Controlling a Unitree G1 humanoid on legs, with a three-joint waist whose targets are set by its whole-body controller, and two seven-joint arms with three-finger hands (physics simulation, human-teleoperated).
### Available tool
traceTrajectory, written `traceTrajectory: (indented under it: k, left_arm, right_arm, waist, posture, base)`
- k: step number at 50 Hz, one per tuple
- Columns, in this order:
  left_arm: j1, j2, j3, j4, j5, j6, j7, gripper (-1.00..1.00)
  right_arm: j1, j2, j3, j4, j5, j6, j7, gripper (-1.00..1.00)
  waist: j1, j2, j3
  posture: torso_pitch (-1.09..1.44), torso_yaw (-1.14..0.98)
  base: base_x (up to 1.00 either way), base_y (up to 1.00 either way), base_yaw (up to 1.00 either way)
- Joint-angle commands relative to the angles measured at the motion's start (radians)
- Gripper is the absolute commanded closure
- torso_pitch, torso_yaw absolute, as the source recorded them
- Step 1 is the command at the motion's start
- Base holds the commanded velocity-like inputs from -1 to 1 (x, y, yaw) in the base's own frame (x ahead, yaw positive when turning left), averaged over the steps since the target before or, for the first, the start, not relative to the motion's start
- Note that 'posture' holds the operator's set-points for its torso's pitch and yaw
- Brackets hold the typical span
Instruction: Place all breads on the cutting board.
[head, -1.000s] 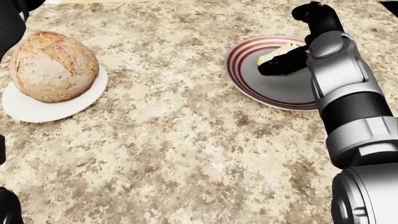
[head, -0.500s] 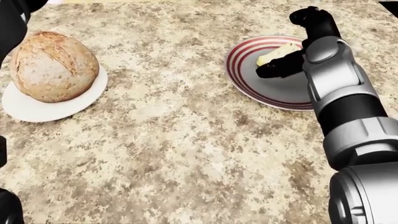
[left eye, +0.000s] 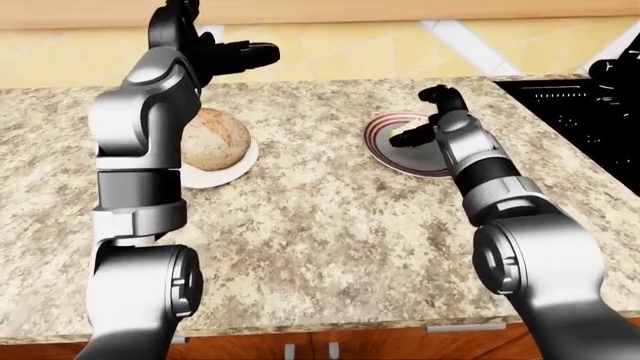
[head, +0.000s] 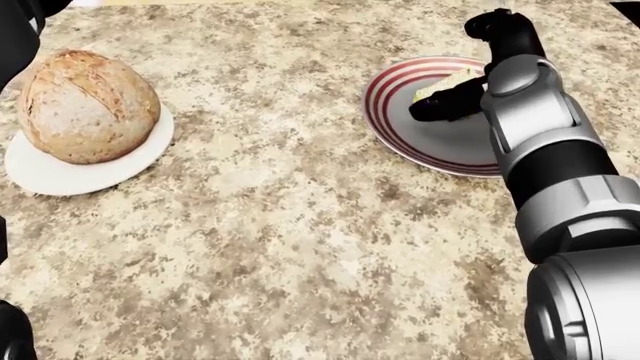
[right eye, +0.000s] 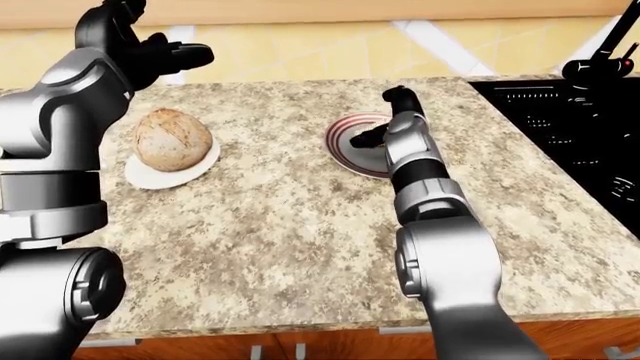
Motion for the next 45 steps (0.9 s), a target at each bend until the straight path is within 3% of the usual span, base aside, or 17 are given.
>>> traceTrajectory:
  k: [1, 33, 39, 42, 45]
  left_arm:
    - [-0.039, 0.011, 0.006, -0.033, 0.000, -0.031, -0.002, -1.00]
    - [-0.026, 0.008, 0.007, -0.062, -0.009, -0.016, 0.007, -1.00]
    - [-0.028, 0.012, 0.009, -0.067, -0.012, -0.011, 0.007, -1.00]
    - [-0.035, 0.012, 0.008, -0.062, -0.013, -0.011, 0.009, -1.00]
    - [-0.037, 0.010, 0.007, -0.058, -0.013, -0.014, 0.009, -1.00]
  right_arm:
    - [-0.045, -0.012, 0.000, -0.040, -0.006, -0.029, -0.015, -0.52]
    - [-0.043, 0.006, 0.008, -0.015, -0.037, -0.041, -0.053, -0.49]
    - [-0.037, 0.009, 0.007, -0.011, -0.041, -0.043, -0.058, -0.40]
    - [-0.041, 0.008, 0.008, -0.014, -0.044, -0.037, -0.056, -0.22]
    - [-0.040, 0.005, 0.009, -0.011, -0.047, -0.042, -0.057, -0.21]
  waist:
    - [0.000, 0.000, -0.035]
    - [0.000, 0.000, -0.035]
    - [0.000, 0.001, -0.035]
    - [0.000, 0.001, -0.035]
    - [0.000, 0.000, -0.035]
  posture:
    - [0.00, 0.00]
    - [0.00, 0.00]
    - [0.00, 0.00]
    - [0.00, 0.00]
    - [0.00, 0.00]
  base:
    - [0.00, 0.00, 0.00]
    - [0.00, 0.00, 0.00]
    - [0.00, 0.00, 0.00]
    - [0.00, 0.00, 0.00]
    - [0.00, 0.00, 0.00]
